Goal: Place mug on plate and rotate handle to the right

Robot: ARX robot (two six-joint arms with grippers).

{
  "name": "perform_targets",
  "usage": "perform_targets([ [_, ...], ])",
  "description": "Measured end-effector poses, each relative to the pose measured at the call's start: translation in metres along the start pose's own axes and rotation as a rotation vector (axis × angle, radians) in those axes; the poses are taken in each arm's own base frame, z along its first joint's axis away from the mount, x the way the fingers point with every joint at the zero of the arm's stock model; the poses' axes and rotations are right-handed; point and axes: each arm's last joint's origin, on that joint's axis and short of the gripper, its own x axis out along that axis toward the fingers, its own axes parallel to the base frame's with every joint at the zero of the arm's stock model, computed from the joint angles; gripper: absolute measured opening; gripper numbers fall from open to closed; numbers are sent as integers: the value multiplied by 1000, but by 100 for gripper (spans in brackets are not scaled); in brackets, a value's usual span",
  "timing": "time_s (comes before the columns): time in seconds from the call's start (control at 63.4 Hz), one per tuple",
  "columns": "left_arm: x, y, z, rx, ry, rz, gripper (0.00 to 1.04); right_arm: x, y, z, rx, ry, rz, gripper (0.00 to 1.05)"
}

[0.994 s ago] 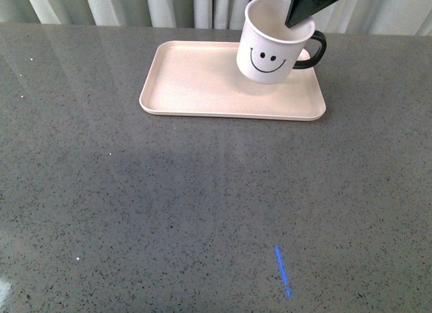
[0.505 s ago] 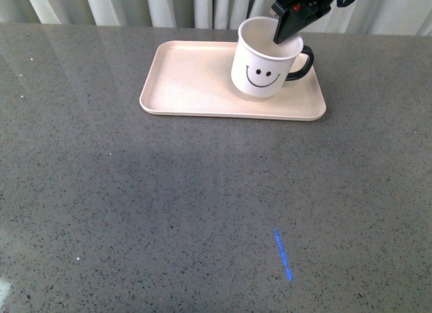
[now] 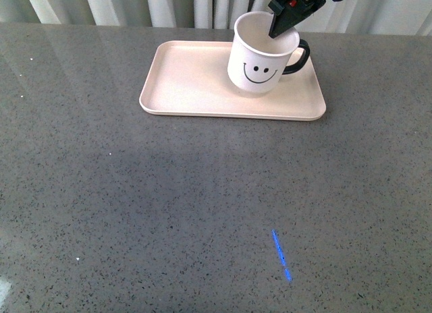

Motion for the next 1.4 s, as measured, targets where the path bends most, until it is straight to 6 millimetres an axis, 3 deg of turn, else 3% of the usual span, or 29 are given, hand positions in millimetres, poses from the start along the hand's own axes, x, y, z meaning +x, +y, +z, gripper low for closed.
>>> perform_targets([
  [1.405,0,0,0,0,0,0,96,10,17,5,-44,54,24,2],
])
